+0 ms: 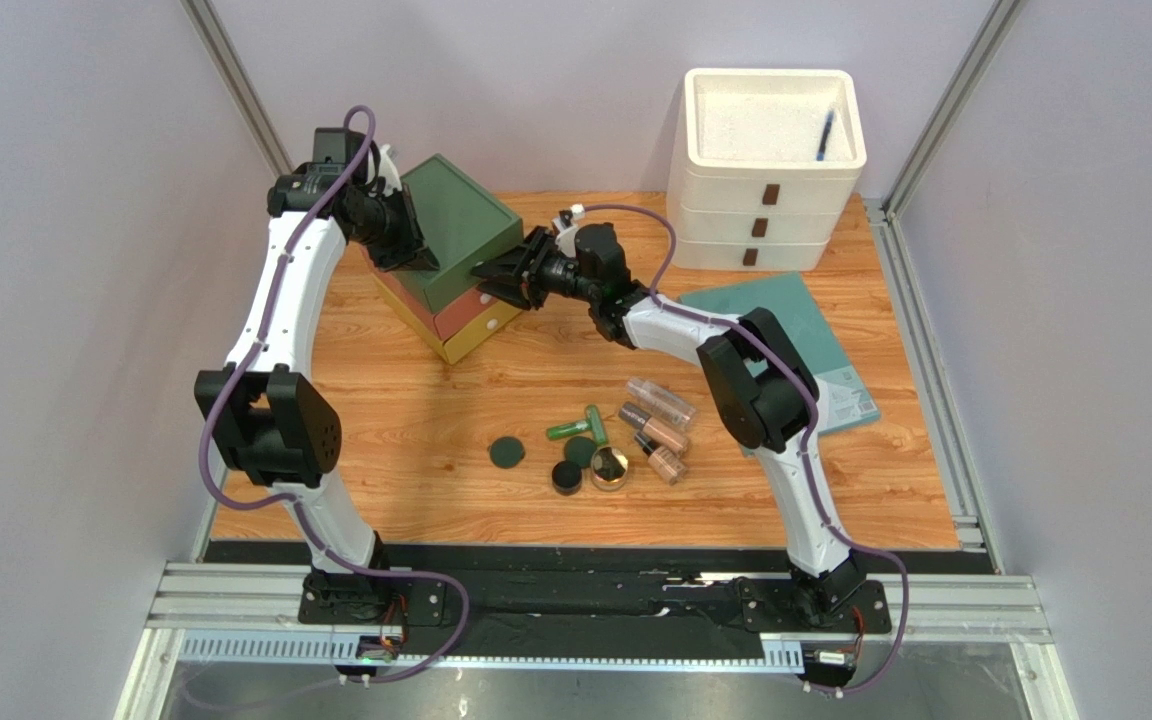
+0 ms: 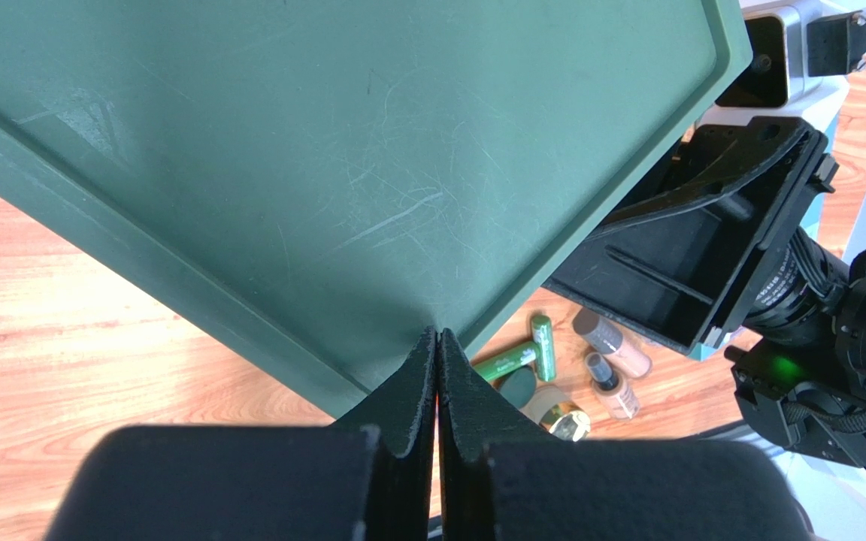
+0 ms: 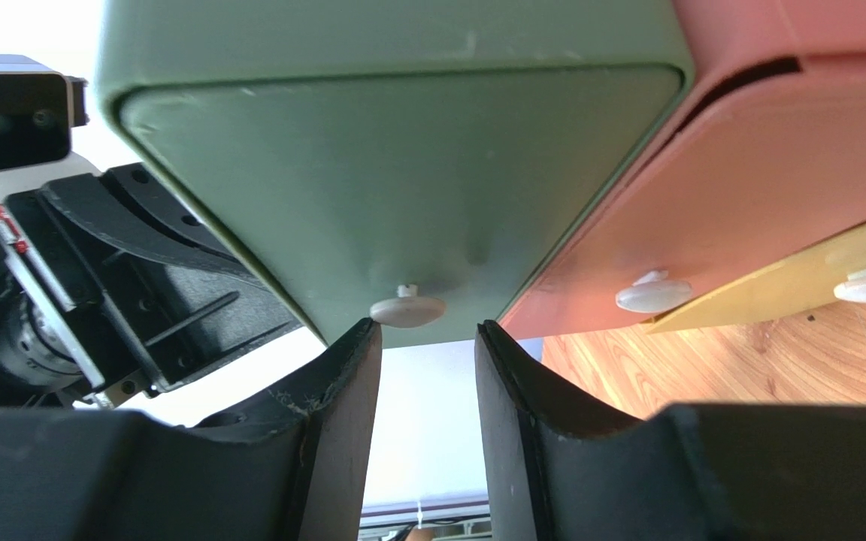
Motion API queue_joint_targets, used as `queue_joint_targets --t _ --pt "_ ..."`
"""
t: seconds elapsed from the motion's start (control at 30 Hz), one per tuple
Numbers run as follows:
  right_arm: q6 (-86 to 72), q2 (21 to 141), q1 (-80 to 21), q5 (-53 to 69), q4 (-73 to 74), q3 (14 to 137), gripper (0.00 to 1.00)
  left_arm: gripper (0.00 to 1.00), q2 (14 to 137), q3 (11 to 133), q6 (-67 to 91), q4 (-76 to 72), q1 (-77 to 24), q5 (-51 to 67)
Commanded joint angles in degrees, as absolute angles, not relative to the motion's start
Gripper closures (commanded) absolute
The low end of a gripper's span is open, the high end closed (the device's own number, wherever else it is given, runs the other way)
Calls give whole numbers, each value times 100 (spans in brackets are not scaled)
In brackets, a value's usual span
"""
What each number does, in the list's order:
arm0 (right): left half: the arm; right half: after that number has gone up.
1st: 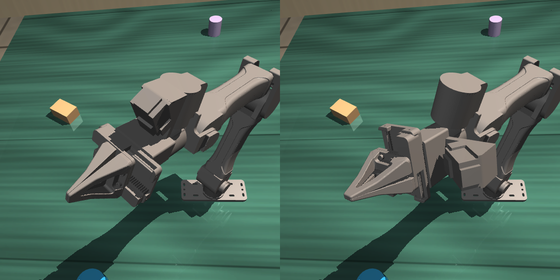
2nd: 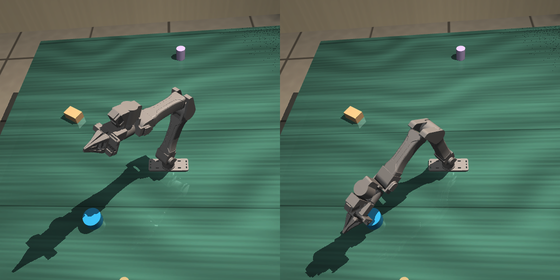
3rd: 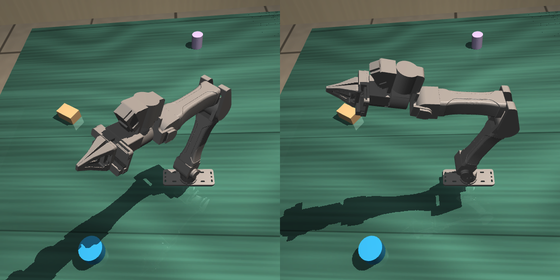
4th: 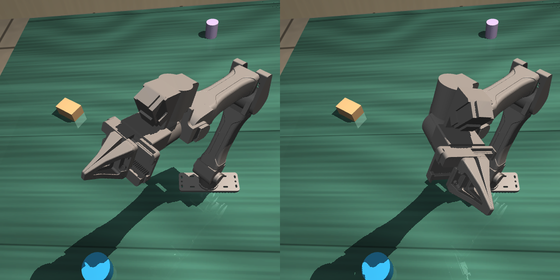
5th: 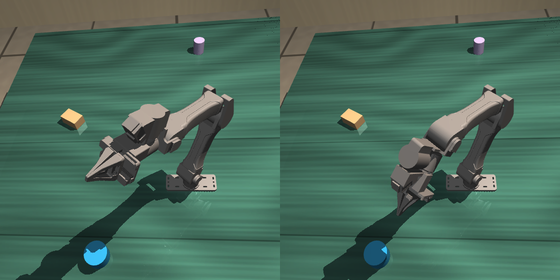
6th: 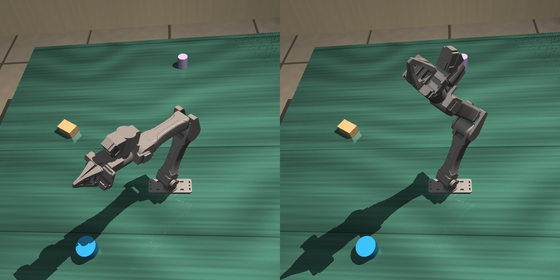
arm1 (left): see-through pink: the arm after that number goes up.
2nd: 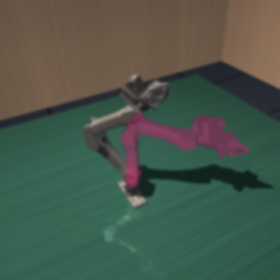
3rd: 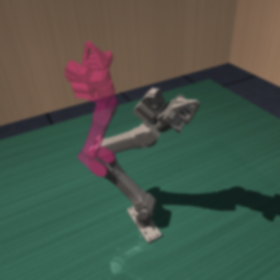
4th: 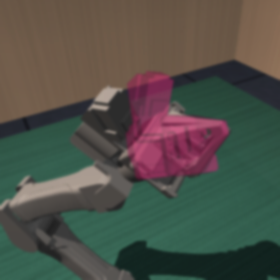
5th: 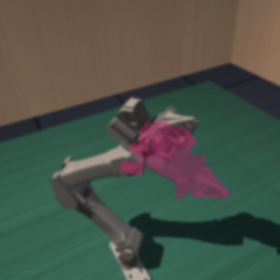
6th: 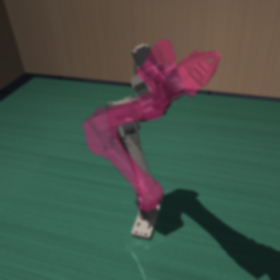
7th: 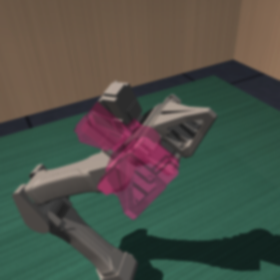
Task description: Organize the makeup
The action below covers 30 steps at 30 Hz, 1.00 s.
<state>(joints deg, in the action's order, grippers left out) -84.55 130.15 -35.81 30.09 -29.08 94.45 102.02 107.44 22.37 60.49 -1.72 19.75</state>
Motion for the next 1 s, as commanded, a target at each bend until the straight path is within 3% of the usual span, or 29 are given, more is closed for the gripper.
queue_joint_targets --t 0.0,0.23,0.97 --pt "-8631 13025 -3419 2733 -3348 9492 59 100 10301 10846 2118 6152 -114 2004" --pt "-8718 13183 -3349 2725 -3375 9711 52 100 10310 10802 2127 6117 -97 2039" --pt "-8648 13070 -3489 2962 -3682 9457 55 100 10433 10688 2215 6012 -88 2224"
